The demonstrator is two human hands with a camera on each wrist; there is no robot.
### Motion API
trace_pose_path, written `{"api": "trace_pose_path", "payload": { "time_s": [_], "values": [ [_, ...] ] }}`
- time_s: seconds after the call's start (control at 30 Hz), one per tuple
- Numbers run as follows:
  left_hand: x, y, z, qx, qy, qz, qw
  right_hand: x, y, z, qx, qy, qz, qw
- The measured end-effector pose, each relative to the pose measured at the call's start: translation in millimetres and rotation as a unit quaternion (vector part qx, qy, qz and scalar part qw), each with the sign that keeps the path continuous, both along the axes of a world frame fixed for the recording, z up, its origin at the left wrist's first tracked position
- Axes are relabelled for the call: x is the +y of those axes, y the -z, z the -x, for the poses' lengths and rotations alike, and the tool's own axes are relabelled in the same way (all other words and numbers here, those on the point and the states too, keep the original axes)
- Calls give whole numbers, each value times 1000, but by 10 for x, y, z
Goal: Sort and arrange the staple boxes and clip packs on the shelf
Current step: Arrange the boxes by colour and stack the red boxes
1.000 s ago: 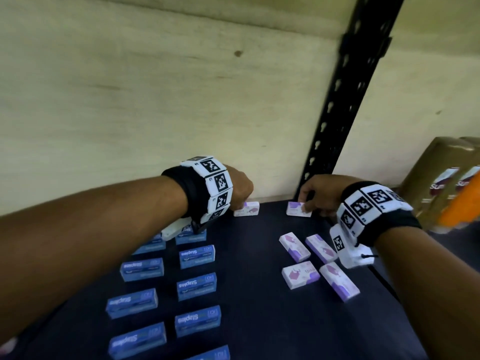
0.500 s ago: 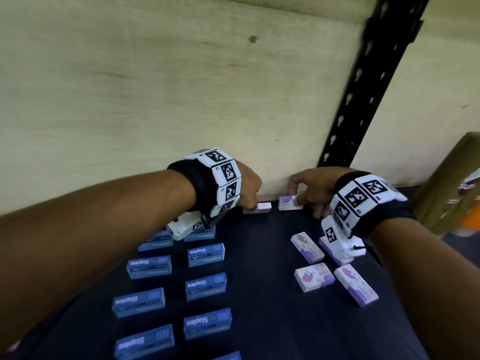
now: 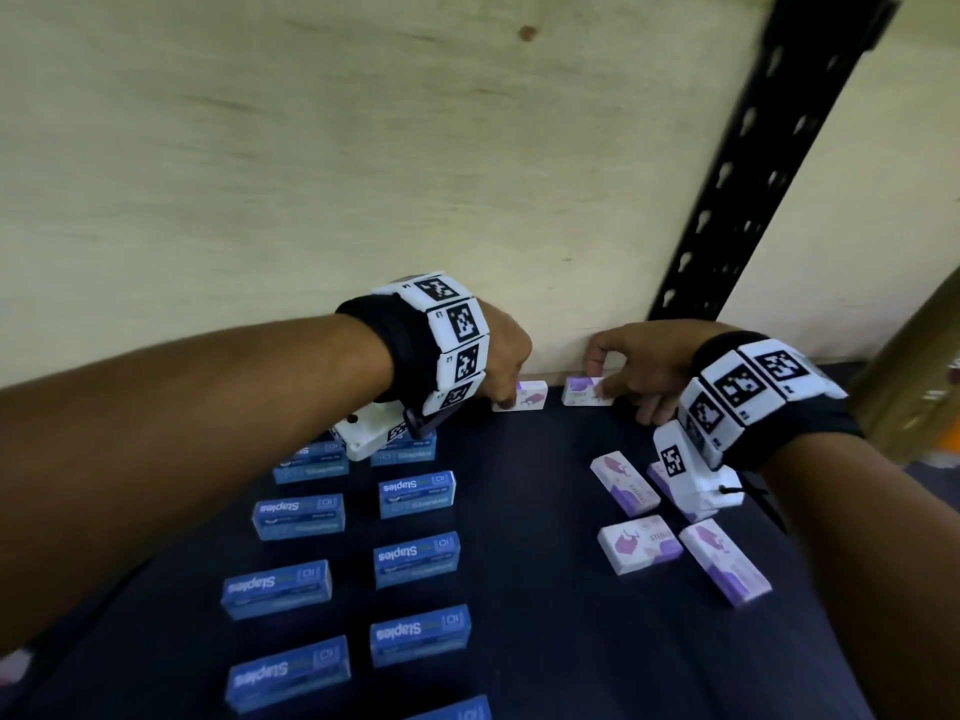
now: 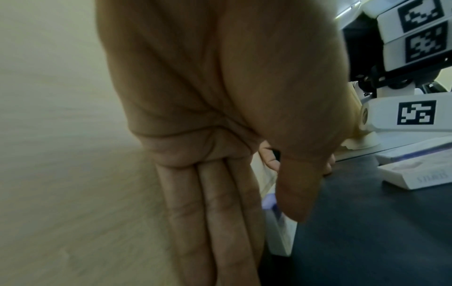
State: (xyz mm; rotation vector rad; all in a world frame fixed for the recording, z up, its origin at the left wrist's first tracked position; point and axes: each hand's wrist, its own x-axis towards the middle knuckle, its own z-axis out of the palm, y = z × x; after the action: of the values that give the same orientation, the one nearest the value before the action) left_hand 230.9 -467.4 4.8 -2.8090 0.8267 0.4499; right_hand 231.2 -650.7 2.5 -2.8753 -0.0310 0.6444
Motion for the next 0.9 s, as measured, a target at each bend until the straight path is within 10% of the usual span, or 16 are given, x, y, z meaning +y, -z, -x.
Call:
{"api": "trace_pose_path", "payload": {
  "time_s": [0.9],
  "values": [
    [-18,10,222,-36,-54,7,998,-256,89,113,-7,87,-127,988]
  ]
}}
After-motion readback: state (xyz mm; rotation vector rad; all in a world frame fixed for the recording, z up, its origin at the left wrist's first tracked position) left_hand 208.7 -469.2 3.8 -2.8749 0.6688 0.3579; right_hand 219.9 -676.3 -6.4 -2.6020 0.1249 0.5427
